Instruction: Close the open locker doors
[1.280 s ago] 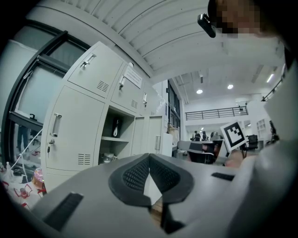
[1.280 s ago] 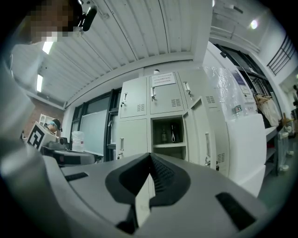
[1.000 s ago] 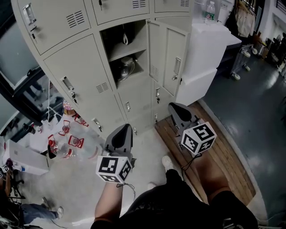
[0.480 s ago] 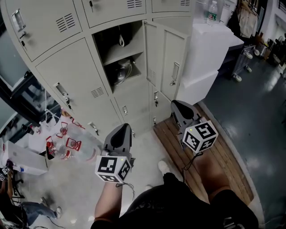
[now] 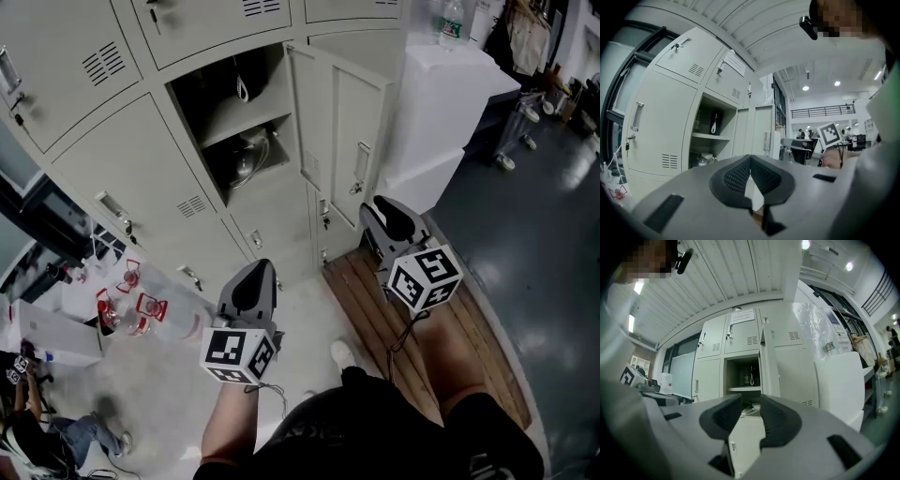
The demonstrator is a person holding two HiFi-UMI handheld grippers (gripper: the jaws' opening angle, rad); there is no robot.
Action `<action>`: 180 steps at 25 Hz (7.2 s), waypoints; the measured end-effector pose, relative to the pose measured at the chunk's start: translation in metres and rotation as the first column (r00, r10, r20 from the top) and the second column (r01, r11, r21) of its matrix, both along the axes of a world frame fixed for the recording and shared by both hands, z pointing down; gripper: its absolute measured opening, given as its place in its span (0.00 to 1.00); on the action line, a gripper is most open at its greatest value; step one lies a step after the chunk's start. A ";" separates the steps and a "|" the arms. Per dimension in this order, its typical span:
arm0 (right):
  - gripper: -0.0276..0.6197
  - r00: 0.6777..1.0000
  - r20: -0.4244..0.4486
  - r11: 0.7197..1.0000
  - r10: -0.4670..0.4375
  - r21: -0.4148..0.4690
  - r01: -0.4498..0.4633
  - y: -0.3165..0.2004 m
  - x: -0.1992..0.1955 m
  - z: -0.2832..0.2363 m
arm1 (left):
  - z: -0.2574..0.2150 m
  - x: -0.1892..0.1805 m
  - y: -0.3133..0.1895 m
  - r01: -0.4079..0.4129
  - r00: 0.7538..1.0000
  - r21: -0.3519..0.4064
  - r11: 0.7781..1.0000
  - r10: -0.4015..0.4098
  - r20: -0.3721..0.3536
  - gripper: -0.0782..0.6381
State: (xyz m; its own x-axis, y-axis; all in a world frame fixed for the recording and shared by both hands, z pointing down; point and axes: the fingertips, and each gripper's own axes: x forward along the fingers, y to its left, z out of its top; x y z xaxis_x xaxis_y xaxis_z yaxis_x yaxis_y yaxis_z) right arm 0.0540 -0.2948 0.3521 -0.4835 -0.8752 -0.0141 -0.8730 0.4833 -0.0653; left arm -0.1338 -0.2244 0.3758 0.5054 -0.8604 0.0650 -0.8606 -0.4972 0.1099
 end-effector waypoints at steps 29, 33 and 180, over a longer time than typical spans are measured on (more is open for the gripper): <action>0.31 0.991 -0.021 0.991 -0.129 0.029 0.130 -0.085 0.007 0.000 | 0.012 0.023 -0.082 0.072 0.997 -0.011 0.997 -0.072 -0.008 0.12; 0.24 0.986 -0.028 0.986 -0.166 0.027 0.166 -0.083 0.000 0.001 | 0.013 0.023 -0.084 0.076 0.997 -0.012 0.997 -0.076 -0.007 0.12; 0.04 0.921 -0.100 0.925 -0.377 0.012 0.380 0.153 -0.063 -0.013 | -0.012 0.029 0.149 0.227 0.974 -0.014 0.974 -0.227 0.007 0.12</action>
